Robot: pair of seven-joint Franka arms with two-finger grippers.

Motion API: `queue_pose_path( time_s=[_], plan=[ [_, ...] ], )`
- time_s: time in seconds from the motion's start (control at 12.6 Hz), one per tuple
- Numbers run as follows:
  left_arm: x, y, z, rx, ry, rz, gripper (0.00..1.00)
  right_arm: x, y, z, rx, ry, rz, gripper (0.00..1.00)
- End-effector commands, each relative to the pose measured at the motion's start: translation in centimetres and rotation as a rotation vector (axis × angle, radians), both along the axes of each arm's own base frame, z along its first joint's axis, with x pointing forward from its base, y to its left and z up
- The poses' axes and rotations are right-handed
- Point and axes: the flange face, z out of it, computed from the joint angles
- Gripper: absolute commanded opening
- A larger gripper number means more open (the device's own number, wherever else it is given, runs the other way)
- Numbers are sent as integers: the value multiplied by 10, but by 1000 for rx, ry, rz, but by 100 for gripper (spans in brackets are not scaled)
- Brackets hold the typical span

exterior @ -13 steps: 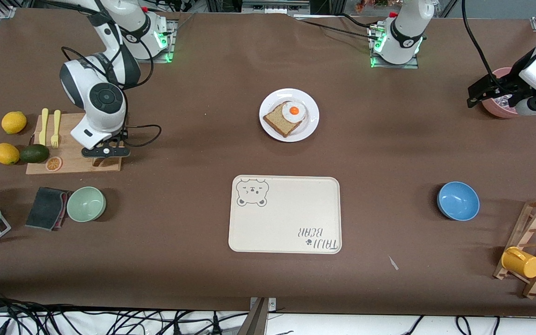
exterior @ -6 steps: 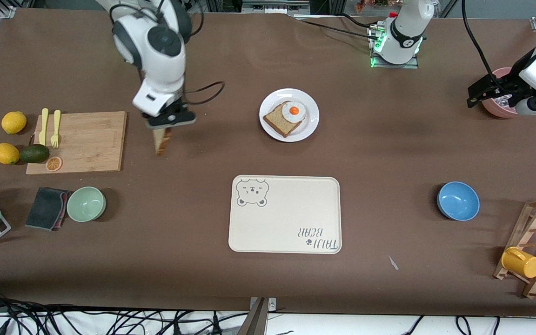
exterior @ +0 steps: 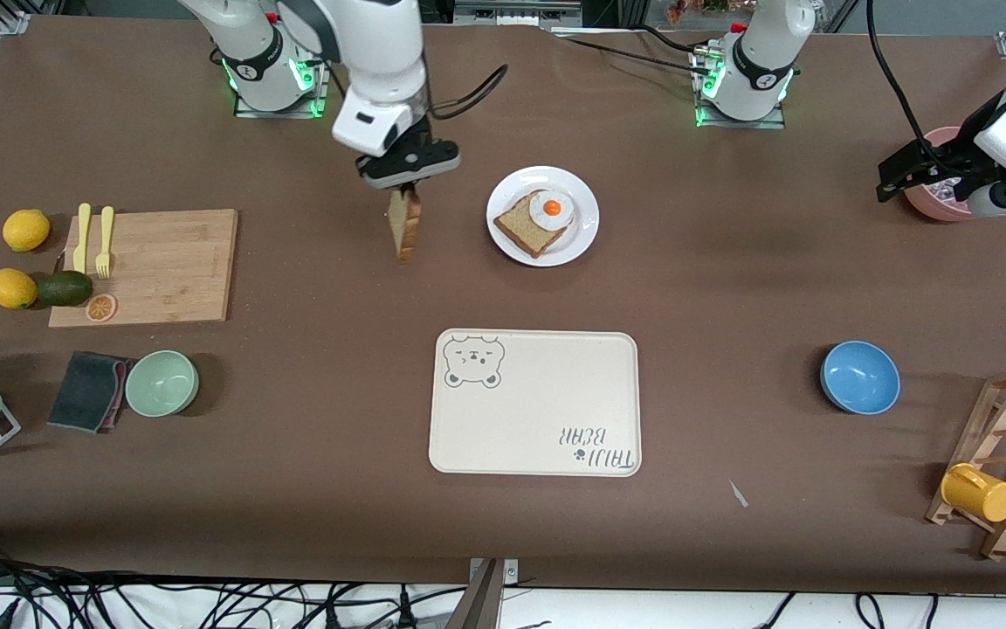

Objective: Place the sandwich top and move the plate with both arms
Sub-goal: 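Carry the bread slice with the right gripper toward the white plate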

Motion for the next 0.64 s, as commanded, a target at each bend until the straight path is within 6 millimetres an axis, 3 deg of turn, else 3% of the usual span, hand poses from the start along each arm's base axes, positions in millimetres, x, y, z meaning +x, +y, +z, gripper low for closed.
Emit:
queue_pose_path(
  time_s=[0.0,0.16,0.32,0.56],
  plan=[
    [-1,1,7,14,2,5,100,-39,59,-11,-47,-8,7,0],
    [0,1,6,14,2,5,100,-54,103,-23,-138,-71,-8,0],
    [0,1,6,14,4,3,100,-87,152,-45,-189,-98,23,0],
    [0,1,6,14,2,5,100,-106,192,-79,-260,-197,72,0]
  ],
)
